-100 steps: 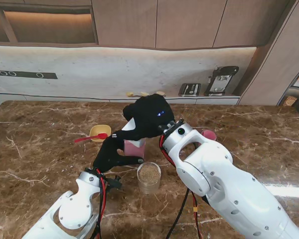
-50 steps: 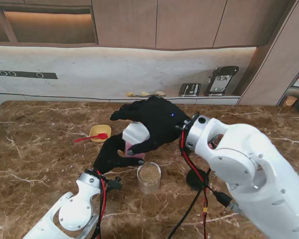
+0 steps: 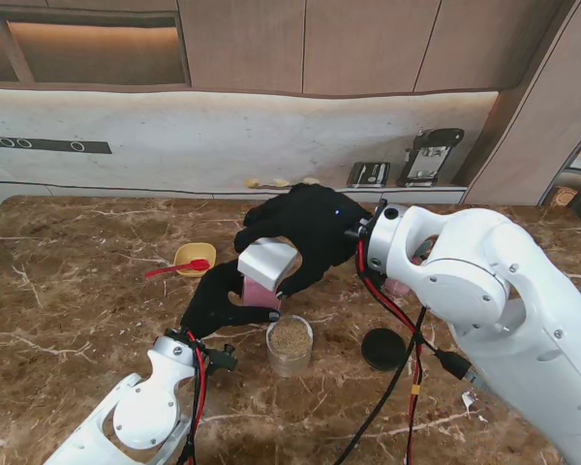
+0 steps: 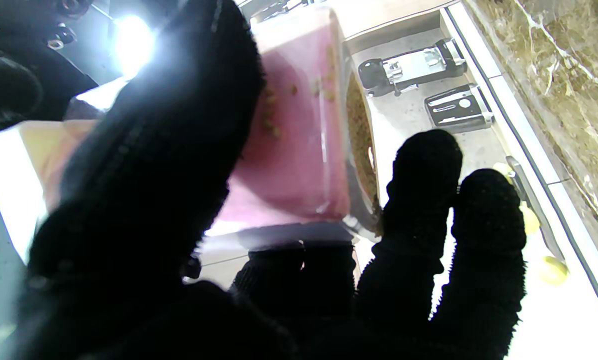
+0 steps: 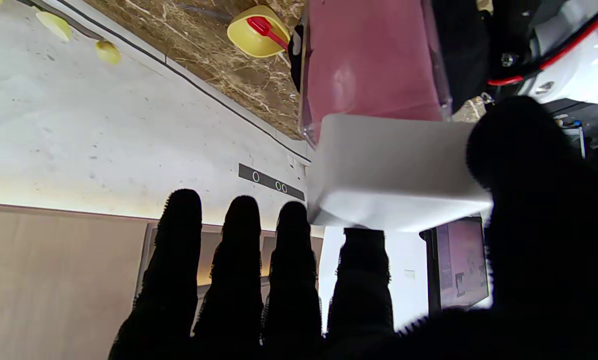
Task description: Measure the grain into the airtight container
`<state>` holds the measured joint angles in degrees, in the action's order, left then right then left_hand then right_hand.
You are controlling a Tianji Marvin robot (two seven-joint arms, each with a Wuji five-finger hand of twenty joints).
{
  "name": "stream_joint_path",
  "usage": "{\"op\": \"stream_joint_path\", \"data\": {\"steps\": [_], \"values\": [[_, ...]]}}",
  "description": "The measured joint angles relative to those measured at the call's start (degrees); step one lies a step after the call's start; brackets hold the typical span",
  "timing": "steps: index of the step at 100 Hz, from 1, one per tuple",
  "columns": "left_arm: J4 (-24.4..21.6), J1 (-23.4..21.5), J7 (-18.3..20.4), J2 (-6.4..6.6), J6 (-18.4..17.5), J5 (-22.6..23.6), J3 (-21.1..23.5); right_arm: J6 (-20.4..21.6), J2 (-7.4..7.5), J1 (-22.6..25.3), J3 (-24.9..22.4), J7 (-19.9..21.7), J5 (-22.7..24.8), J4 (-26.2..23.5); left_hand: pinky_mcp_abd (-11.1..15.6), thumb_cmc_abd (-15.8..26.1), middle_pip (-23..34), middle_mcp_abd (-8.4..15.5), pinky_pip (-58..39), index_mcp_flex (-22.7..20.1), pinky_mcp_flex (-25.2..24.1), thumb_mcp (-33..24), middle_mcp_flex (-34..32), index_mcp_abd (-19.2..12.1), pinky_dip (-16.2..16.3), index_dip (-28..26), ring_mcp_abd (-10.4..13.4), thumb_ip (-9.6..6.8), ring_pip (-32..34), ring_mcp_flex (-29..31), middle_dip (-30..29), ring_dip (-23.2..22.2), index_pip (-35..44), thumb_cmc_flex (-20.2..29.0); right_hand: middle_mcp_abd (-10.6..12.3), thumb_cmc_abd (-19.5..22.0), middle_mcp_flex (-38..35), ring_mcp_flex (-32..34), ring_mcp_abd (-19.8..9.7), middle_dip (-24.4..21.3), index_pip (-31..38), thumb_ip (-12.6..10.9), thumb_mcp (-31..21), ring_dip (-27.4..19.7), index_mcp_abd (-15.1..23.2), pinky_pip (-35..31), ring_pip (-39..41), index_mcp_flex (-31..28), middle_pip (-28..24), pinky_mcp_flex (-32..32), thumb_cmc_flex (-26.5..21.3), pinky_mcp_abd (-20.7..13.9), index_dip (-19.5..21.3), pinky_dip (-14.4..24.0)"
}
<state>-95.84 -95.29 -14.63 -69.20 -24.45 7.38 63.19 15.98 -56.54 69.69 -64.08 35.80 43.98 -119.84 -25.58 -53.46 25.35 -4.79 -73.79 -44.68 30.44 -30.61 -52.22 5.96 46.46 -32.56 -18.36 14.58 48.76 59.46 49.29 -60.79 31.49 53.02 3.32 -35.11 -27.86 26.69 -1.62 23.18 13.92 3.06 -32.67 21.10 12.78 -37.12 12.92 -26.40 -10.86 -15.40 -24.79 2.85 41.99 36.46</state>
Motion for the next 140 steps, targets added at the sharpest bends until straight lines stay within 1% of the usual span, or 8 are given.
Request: {"op": "stream_joint_path", "data": {"steps": [15,33,55,69,100,112,125,140], "values": [[0.0,-0.1,0.1,0.0,0.0,0.1,0.3,-0.1,-0.68,0.2,1.4,-6.6,4.5,1.2,0.0,0.0,0.0,0.0,0.0,0.0,0.0,0.0,0.0,0.0,0.0,0.0,0.2,0.0,0.0,0.0,0.0,0.0,0.0,0.0,2.0,-1.3,-13.4,10.1,-1.5,5.7,4.7,3.8,1.6,3.5,-0.1,-5.0,4.0,-8.1,-4.5,-5.6,0.8,0.0,3.6,1.4],[-0.2,0.1,-0.2,0.0,-0.1,-0.1,0.4,-2.3,-2.14,2.1,2.6,-15.6,7.6,2.7,0.0,0.0,0.1,0.0,0.0,0.0,0.0,0.0,0.0,0.1,0.0,0.0,0.2,0.0,0.0,0.0,0.0,0.0,0.0,0.0,3.4,-7.8,-27.8,23.9,-2.1,9.1,9.8,10.4,-10.9,9.4,-1.4,-15.1,12.8,-15.5,-8.7,-14.0,9.5,0.6,4.6,2.0],[0.1,0.1,-0.4,0.0,-0.1,-0.2,0.3,-6.1,-3.37,3.4,4.3,-20.9,12.2,3.5,0.0,0.0,0.1,-0.1,0.0,0.0,0.0,0.5,-0.5,0.6,0.0,-0.4,0.1,0.0,0.0,0.0,0.0,0.0,0.0,-0.1,2.4,-8.3,-38.0,32.4,-1.2,11.9,15.5,10.6,-12.5,14.2,-4.4,-30.3,24.6,-23.1,-13.0,-20.6,15.8,2.1,3.3,2.1],[0.4,0.1,-0.4,0.0,0.0,-0.2,0.4,-8.5,-3.67,4.6,6.4,-27.5,22.8,3.3,0.0,0.0,0.1,-0.6,0.0,0.0,0.0,0.5,-0.6,1.6,0.0,-0.5,-0.3,0.0,0.0,0.0,0.0,0.0,0.0,-0.1,2.4,-5.3,-43.1,36.3,-0.5,13.1,18.2,10.3,-6.7,14.3,-4.3,-37.4,30.2,-28.0,-16.5,-23.9,18.0,2.3,1.7,1.5],[0.4,0.1,-0.6,0.01,-0.2,-0.2,0.6,-17.4,-4.51,5.3,10.7,-33.9,25.3,4.0,0.0,0.0,0.1,-0.6,0.0,0.0,0.0,0.5,-1.1,1.6,0.0,-0.6,-0.6,0.0,0.0,0.0,0.0,0.0,1.3,-0.6,0.2,-4.0,-50.0,43.3,1.9,13.6,20.9,7.2,1.7,14.3,-5.1,-45.7,36.0,-34.3,-18.0,-30.4,18.1,2.8,-0.4,-0.6],[0.3,0.1,-0.7,0.01,-0.2,-0.1,0.6,-17.5,-4.89,5.6,10.6,-33.4,25.6,4.1,0.0,0.0,0.1,-0.6,0.0,0.0,0.0,0.9,-1.1,1.6,0.0,-0.6,-0.6,0.0,0.0,0.0,0.0,0.0,1.5,-0.7,0.6,-2.6,-47.1,39.9,1.5,12.6,20.7,6.0,1.7,12.4,-5.1,-43.0,29.5,-32.3,-16.2,-26.8,18.6,2.7,-2.2,-4.1],[0.3,0.1,-0.7,0.01,-0.2,-0.1,0.6,-14.3,-4.9,6.6,8.7,-30.1,25.6,3.2,0.0,0.0,0.1,-0.6,0.0,0.0,0.0,0.9,-1.2,1.6,0.0,-0.6,-0.6,0.0,0.0,0.0,0.0,0.0,1.5,-0.7,1.4,2.2,-28.9,26.1,0.1,6.7,8.0,4.8,-3.6,9.8,-3.2,-31.4,14.3,-17.6,-5.2,-18.4,21.0,1.3,-7.1,-4.4],[0.2,0.0,-0.5,0.01,-0.2,0.0,0.4,-12.6,-4.34,7.2,6.3,-16.1,22.7,-0.8,0.0,0.0,0.1,-0.6,0.0,0.0,0.0,0.9,-1.2,1.6,0.0,-0.6,-0.4,0.0,0.0,0.0,0.3,0.0,1.4,-0.7,0.7,4.2,-10.3,17.3,1.8,-0.2,-4.5,2.5,-10.2,4.4,-7.1,-20.1,1.9,-0.7,2.6,-16.7,21.2,1.3,-11.7,-8.7]]}}
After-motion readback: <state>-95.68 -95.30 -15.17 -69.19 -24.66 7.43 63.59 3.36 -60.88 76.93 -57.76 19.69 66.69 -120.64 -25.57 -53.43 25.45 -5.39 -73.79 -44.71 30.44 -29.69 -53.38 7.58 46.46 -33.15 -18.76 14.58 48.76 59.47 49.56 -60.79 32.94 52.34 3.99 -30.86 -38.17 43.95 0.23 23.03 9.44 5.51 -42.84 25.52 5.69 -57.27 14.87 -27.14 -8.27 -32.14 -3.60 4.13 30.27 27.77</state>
